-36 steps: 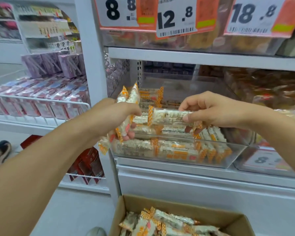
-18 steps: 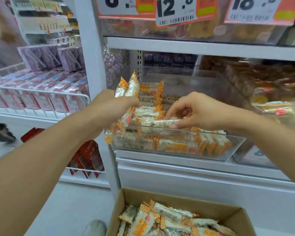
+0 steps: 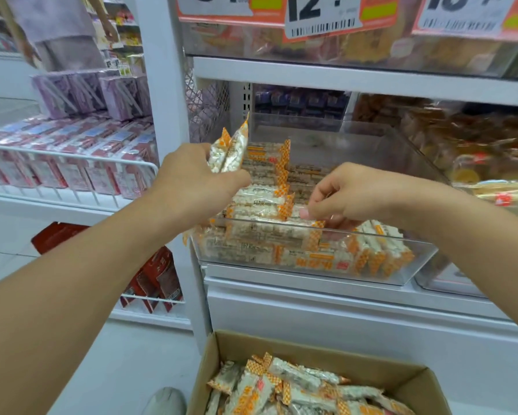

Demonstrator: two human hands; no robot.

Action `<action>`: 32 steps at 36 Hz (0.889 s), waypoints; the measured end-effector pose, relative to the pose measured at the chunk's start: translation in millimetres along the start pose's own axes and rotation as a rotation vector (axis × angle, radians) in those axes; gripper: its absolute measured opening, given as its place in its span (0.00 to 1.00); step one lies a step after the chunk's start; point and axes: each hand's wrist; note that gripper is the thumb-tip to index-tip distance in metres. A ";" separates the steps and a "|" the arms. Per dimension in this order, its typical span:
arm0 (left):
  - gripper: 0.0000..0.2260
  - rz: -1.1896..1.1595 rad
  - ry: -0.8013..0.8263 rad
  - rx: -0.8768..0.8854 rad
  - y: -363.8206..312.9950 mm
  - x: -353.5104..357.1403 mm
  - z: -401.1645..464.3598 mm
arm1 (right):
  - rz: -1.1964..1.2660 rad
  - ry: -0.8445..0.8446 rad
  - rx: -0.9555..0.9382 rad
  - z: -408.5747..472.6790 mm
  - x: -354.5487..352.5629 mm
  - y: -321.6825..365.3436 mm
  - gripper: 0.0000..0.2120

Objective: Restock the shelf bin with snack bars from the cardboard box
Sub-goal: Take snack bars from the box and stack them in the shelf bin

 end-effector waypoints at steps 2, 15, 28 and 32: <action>0.32 -0.023 -0.011 -0.021 1.3 0.8 0.1 | 0.149 0.080 0.015 -0.2 4.6 1.7 0.10; 0.46 -0.755 0.087 -0.265 -13.5 25.9 10.1 | 0.242 0.016 -0.140 -6.9 1.1 14.1 0.06; 0.59 -0.691 0.220 -0.110 -35.7 75.2 17.7 | 0.395 0.061 -0.194 -32.3 -15.2 -2.3 0.10; 0.39 0.274 0.175 0.262 -5.6 57.1 20.0 | 0.374 -0.079 -0.032 -16.5 -31.0 -17.8 0.14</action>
Point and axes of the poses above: each hand's wrist, its own z-axis towards the middle knuckle, its own x-axis out of the palm, y = z × x, and after that the axes turned 6 degrees about x, right-handed
